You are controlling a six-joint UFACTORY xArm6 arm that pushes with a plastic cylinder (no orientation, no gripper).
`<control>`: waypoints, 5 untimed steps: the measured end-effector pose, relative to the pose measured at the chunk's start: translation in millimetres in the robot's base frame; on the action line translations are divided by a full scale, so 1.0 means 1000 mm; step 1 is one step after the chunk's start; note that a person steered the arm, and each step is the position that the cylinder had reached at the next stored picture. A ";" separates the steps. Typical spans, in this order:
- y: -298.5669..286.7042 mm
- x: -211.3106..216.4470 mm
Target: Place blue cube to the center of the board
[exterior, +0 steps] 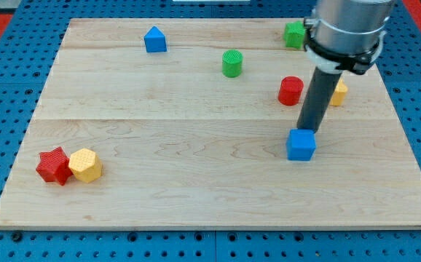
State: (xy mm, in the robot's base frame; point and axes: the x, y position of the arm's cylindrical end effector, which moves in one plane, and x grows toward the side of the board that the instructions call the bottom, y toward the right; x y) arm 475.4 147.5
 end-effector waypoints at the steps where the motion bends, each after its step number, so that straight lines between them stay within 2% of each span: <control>1: 0.034 0.032; 2: -0.044 0.037; 3: -0.096 0.024; 4: -0.112 -0.035; 5: -0.115 -0.071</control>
State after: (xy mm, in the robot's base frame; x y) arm 404.1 32.2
